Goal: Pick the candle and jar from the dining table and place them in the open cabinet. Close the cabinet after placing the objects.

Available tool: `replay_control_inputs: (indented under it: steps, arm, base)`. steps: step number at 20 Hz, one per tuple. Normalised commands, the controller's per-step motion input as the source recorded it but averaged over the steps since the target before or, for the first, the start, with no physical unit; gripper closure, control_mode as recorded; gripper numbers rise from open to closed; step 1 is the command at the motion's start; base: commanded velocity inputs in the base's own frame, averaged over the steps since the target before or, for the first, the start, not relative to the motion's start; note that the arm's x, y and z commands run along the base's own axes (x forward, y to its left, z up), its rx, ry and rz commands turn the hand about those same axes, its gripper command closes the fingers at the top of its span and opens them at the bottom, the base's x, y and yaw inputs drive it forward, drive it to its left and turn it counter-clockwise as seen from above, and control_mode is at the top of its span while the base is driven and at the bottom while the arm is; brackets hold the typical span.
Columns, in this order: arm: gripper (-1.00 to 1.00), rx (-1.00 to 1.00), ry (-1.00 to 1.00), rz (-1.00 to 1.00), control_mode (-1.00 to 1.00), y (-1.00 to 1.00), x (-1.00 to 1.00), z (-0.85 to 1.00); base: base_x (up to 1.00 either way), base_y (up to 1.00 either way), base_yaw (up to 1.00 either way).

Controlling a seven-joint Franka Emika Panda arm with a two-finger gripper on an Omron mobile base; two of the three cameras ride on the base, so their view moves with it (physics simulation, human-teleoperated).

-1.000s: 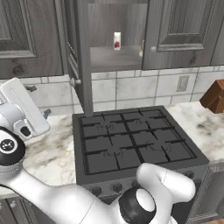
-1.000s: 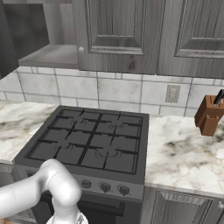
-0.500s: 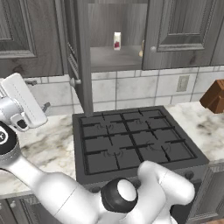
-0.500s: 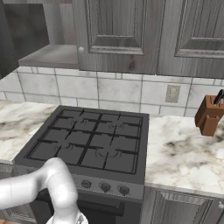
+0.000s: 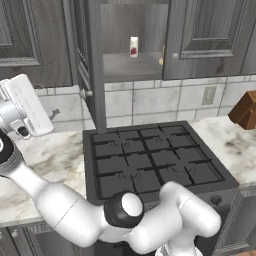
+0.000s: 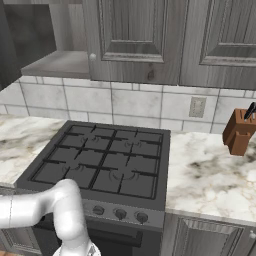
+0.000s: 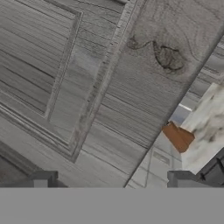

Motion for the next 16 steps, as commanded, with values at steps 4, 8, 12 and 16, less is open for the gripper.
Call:
replay_control_inputs:
  steps: [4, 8, 12, 16]
  arm:
    - [-1.00, 0.01, 0.00, -0.20, -1.00, -0.28, 0.00, 0.12]
    - [-1.00, 0.01, 0.00, -0.15, -1.00, -0.62, 0.00, 0.00]
    - [-1.00, 0.00, 0.00, -0.10, -1.00, -0.73, -0.15, 0.00]
    - [-1.00, 0.00, -0.01, -0.06, -1.00, -0.80, -0.32, 0.00]
  base:
    - [0.00, 0.00, 0.00]
    - [0.00, 0.00, 0.00]
    - [0.00, 0.00, 0.00]
    - [0.00, 0.00, 0.00]
